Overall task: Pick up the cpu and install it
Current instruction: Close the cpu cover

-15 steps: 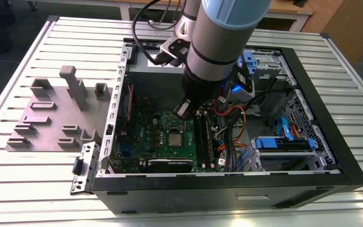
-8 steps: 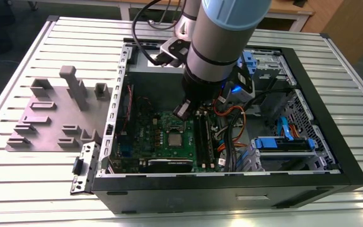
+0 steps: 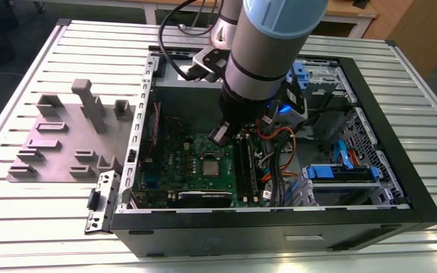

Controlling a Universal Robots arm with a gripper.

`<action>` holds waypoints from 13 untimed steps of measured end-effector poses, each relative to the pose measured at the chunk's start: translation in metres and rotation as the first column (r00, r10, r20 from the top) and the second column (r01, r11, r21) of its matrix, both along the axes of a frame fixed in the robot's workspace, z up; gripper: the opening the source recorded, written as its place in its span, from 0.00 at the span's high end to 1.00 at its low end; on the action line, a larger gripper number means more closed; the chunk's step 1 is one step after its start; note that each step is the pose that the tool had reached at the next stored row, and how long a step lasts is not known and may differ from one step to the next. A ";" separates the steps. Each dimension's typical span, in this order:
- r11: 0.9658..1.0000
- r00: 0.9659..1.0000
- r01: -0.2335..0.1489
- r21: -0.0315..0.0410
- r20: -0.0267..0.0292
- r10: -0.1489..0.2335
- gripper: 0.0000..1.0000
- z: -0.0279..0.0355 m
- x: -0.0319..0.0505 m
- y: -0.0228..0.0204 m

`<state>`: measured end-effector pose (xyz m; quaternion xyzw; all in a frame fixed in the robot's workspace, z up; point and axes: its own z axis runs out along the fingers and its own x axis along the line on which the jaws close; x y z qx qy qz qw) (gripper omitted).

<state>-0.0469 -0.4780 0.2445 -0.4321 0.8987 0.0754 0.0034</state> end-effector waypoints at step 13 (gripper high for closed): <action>1.000 1.000 0.000 0.000 0.000 0.000 0.89 0.0000 0.0000 -0.0078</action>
